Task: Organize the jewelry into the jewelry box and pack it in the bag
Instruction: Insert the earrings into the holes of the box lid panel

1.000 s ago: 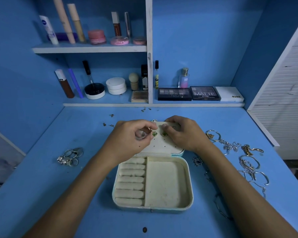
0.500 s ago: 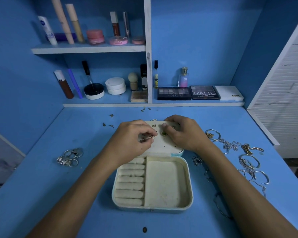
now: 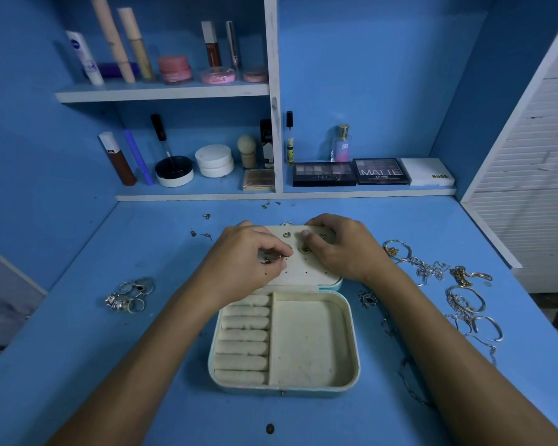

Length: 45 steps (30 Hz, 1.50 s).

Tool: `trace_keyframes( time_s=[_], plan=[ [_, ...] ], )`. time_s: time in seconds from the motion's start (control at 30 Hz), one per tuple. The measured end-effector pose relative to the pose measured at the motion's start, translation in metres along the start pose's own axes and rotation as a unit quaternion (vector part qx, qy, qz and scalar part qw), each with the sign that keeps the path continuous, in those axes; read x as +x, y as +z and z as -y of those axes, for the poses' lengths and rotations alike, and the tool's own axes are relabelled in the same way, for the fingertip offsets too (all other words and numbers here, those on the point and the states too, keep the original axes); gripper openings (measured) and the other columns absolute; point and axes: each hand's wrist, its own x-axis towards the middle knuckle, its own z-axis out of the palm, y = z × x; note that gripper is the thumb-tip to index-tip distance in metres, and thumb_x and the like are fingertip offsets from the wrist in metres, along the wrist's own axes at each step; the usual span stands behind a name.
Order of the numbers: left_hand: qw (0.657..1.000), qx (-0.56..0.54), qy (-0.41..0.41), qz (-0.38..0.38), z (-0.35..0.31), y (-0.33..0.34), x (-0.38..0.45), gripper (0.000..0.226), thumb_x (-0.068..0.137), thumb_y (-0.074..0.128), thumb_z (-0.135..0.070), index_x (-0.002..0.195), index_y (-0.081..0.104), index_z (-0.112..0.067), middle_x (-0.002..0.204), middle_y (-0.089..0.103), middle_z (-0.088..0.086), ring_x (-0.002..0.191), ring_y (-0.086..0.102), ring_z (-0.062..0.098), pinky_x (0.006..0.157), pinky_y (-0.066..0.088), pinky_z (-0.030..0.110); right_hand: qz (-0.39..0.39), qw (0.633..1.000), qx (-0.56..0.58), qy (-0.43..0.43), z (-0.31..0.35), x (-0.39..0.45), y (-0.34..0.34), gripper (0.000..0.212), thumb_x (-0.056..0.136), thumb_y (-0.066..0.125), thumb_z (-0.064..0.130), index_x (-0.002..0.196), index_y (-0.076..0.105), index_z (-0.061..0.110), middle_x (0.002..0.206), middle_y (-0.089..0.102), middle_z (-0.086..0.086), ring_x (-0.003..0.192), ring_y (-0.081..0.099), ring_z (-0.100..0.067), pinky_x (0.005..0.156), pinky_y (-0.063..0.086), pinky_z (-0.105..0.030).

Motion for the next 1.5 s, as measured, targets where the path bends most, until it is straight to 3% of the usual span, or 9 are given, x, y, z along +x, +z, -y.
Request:
trace_keyframes(
  time_s=[0.23,0.37,0.6,0.83,0.9,1.03,1.17,1.3,1.5],
  plan=[
    [1.0,0.011,0.016,0.012,0.0,0.001,0.0,0.018,0.086,0.075,-0.023,0.102,0.078,-0.031,0.089,0.063,-0.025,0.094,0.05,-0.002,0.08,0.031,0.002,-0.007,1.0,0.006,-0.005,-0.002,0.0,0.001,0.027,0.096,0.058,0.045,0.111,0.067,0.025,0.101,0.067,0.008,0.096,0.058,-0.011,0.072,0.04,-0.021],
    [1.0,0.013,0.016,-0.001,-0.001,0.002,-0.003,0.02,0.086,0.075,-0.023,0.103,0.078,-0.033,0.088,0.063,-0.026,0.095,0.05,0.002,0.081,0.034,0.009,-0.008,1.0,0.011,-0.009,-0.002,0.0,0.001,0.029,0.096,0.057,0.046,0.112,0.068,0.024,0.102,0.068,0.008,0.096,0.058,-0.01,0.07,0.041,-0.016],
    [0.995,-0.06,-0.028,-0.074,-0.014,-0.001,-0.016,0.016,0.084,0.074,-0.014,0.091,0.071,-0.028,0.081,0.067,-0.016,0.085,0.061,0.002,0.072,0.044,0.006,-0.013,1.0,0.016,-0.011,-0.002,0.0,0.0,0.027,0.099,0.054,0.043,0.112,0.068,0.025,0.101,0.069,0.011,0.093,0.056,-0.006,0.068,0.034,-0.005],
    [0.994,-0.045,-0.046,-0.088,-0.027,0.012,-0.027,0.019,0.088,0.067,-0.017,0.101,0.06,-0.03,0.091,0.067,-0.018,0.08,0.061,0.002,0.071,0.051,0.022,-0.021,0.999,0.037,-0.016,-0.001,-0.002,0.0,0.023,0.099,0.054,0.039,0.11,0.069,0.025,0.102,0.071,0.008,0.097,0.059,-0.011,0.076,0.041,-0.022],
    [0.993,-0.039,-0.056,-0.098,-0.03,0.013,-0.029,0.021,0.089,0.066,-0.017,0.104,0.06,-0.031,0.093,0.066,-0.019,0.082,0.059,0.001,0.072,0.05,0.02,-0.032,0.998,0.046,-0.023,0.0,-0.002,-0.002,0.022,0.099,0.055,0.038,0.11,0.069,0.026,0.103,0.07,0.009,0.098,0.058,-0.01,0.079,0.04,-0.023],
    [0.971,-0.126,-0.107,-0.171,-0.043,0.015,-0.043,0.017,0.091,0.063,-0.01,0.101,0.06,-0.024,0.096,0.067,-0.015,0.091,0.061,-0.005,0.071,0.044,0.006,-0.062,0.994,0.078,-0.043,0.002,-0.004,-0.005,0.019,0.099,0.055,0.036,0.107,0.07,0.029,0.099,0.068,0.016,0.092,0.059,-0.008,0.078,0.044,-0.024],
    [0.94,-0.241,-0.161,-0.179,-0.06,0.024,-0.062,0.027,0.092,0.056,-0.009,0.103,0.055,-0.033,0.101,0.07,-0.015,0.094,0.066,-0.003,0.078,0.05,0.013,-0.091,0.986,0.12,-0.067,0.007,-0.008,-0.009,0.015,0.098,0.057,0.033,0.102,0.072,0.032,0.093,0.067,0.024,0.081,0.058,0.003,0.068,0.041,-0.013],
    [0.915,-0.311,-0.184,-0.177,-0.071,0.033,-0.07,0.027,0.091,0.054,-0.02,0.112,0.051,-0.037,0.11,0.069,-0.021,0.104,0.065,-0.004,0.089,0.051,0.027,-0.109,0.98,0.129,-0.106,0.016,-0.017,-0.016,0.015,0.098,0.059,0.028,0.102,0.073,0.028,0.095,0.068,0.027,0.088,0.06,0.005,0.065,0.043,-0.009],
    [0.907,-0.33,-0.201,-0.167,-0.077,0.037,-0.07,0.041,0.095,0.054,-0.006,0.124,0.046,-0.034,0.12,0.063,-0.02,0.108,0.061,-0.007,0.082,0.046,0.007,-0.114,0.979,0.101,-0.138,0.021,-0.025,-0.022,0.016,0.099,0.059,0.024,0.106,0.073,0.024,0.099,0.066,0.028,0.091,0.058,0.009,0.067,0.043,-0.009]
  ],
)
